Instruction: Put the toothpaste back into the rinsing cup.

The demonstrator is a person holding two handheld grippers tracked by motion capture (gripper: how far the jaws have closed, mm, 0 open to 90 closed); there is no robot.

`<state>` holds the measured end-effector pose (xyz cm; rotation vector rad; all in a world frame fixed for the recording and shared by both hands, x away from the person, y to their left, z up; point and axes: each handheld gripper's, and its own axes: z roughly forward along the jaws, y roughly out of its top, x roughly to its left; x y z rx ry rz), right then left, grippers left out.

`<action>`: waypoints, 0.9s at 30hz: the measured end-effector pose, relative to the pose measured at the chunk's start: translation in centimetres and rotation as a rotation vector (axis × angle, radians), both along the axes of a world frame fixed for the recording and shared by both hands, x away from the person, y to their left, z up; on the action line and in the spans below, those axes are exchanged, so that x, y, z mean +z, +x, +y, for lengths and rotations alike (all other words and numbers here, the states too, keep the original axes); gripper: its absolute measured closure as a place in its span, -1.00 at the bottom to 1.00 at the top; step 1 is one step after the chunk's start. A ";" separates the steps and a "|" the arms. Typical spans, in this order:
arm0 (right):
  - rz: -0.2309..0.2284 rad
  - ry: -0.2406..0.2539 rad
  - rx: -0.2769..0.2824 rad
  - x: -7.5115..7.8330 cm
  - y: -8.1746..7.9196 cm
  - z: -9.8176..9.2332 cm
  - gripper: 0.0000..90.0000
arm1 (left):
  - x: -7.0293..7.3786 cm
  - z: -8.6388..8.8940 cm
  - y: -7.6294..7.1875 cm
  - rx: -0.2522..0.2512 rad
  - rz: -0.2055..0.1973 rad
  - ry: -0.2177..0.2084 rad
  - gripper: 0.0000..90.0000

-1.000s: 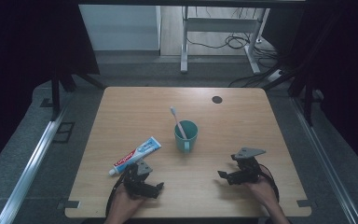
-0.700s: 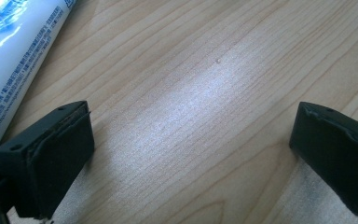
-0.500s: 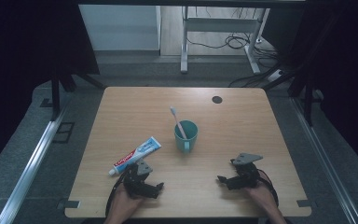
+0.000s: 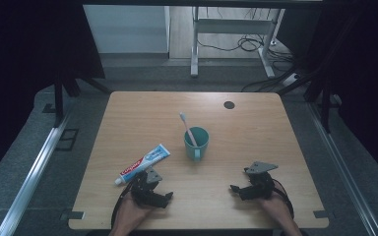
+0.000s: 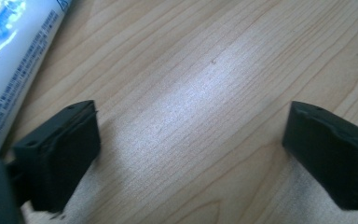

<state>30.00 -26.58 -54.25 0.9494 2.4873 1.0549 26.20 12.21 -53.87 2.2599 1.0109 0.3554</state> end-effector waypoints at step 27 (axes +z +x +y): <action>-0.002 0.001 -0.020 0.0 0.0 0.0 -0.77 | 4.3 3.2 3.0 -0.018 0.040 -0.073 0.98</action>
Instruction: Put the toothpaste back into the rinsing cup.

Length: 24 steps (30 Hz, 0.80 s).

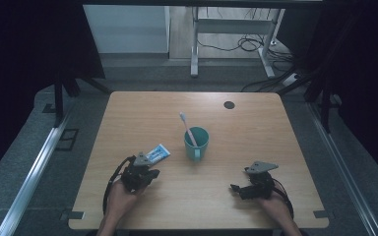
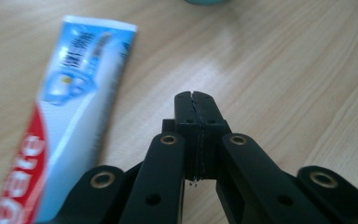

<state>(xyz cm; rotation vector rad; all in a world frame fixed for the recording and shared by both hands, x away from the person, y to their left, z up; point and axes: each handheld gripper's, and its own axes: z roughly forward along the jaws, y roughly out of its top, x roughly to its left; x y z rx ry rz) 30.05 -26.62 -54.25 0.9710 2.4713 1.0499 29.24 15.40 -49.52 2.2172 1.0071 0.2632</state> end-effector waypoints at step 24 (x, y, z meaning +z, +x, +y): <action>0.003 0.001 -0.003 0.0 0.0 0.0 -0.77 | 0.4 6.5 4.4 0.177 0.038 0.054 0.99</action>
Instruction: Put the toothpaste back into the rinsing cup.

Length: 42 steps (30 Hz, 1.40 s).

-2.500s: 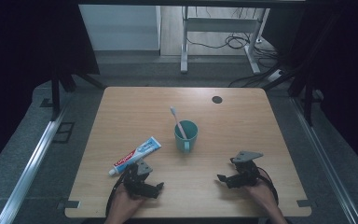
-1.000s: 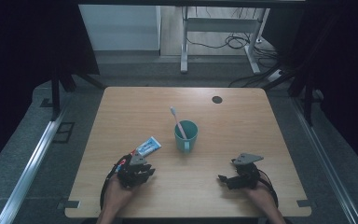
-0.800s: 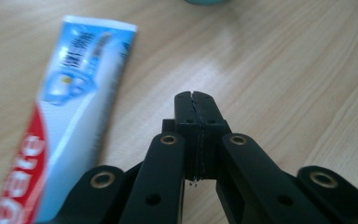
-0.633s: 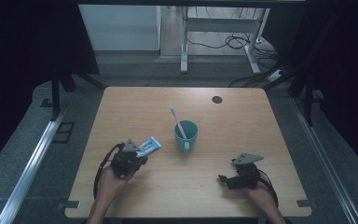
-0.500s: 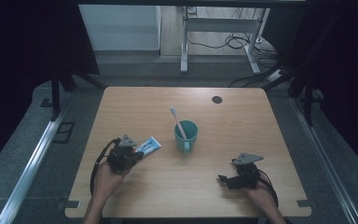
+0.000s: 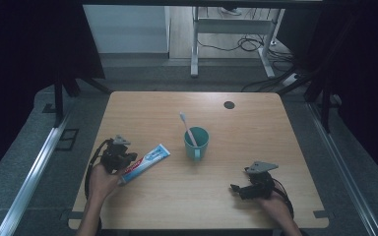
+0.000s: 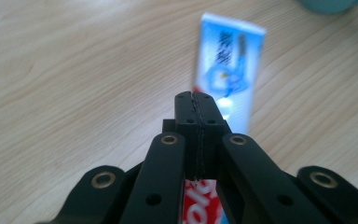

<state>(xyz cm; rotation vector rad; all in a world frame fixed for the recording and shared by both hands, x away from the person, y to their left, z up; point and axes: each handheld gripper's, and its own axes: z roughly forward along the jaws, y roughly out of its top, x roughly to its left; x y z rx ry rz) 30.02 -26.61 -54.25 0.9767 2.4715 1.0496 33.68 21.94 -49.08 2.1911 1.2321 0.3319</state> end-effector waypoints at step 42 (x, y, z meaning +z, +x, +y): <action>-0.002 0.000 0.001 0.0 0.0 0.0 -0.77 | -1.0 0.4 -1.8 0.024 0.062 -0.012 0.52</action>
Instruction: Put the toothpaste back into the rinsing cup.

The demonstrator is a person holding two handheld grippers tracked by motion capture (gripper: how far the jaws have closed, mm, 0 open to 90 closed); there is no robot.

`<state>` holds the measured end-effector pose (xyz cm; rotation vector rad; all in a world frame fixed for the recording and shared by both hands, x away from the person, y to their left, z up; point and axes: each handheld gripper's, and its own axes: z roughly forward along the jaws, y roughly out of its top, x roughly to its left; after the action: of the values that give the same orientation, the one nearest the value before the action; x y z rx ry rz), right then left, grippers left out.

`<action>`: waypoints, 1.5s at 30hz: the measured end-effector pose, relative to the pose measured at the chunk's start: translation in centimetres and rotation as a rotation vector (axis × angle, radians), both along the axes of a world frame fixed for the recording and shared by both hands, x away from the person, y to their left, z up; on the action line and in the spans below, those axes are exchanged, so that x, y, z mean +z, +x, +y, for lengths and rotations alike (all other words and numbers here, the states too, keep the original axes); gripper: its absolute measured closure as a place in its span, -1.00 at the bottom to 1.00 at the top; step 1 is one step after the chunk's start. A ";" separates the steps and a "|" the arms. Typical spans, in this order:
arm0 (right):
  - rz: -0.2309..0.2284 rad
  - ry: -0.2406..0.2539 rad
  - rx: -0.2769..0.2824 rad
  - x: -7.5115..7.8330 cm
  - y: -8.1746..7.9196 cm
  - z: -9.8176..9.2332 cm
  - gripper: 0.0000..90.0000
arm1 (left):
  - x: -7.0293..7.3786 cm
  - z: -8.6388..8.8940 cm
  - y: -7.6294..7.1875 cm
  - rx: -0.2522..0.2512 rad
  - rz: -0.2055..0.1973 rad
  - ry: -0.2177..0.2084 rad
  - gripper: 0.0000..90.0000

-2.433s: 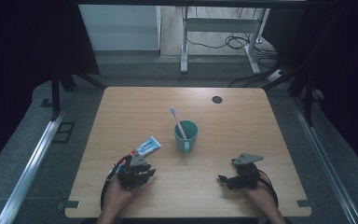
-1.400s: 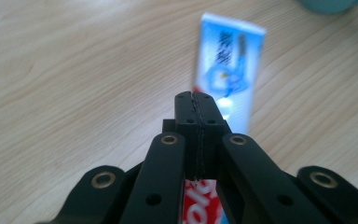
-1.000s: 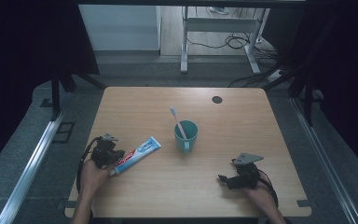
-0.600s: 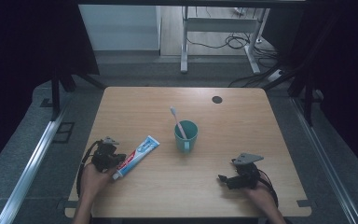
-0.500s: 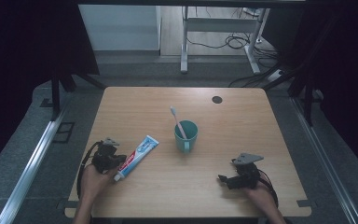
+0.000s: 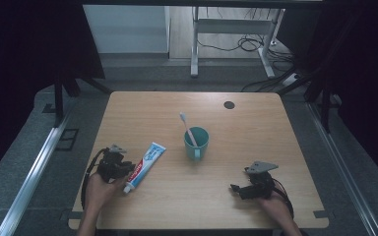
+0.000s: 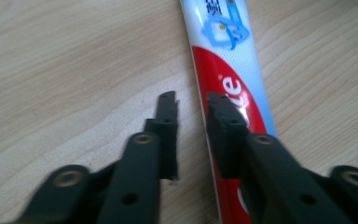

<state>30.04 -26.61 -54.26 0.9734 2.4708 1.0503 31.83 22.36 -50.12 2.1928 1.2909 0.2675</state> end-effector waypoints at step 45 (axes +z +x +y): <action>0.002 0.000 -0.001 0.0 0.0 0.0 -0.77 | 0.5 -8.0 7.1 -0.074 0.382 0.325 -0.25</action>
<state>30.03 -26.61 -54.25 0.9767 2.4713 1.0498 38.89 14.40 -49.65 2.6585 1.4416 0.0265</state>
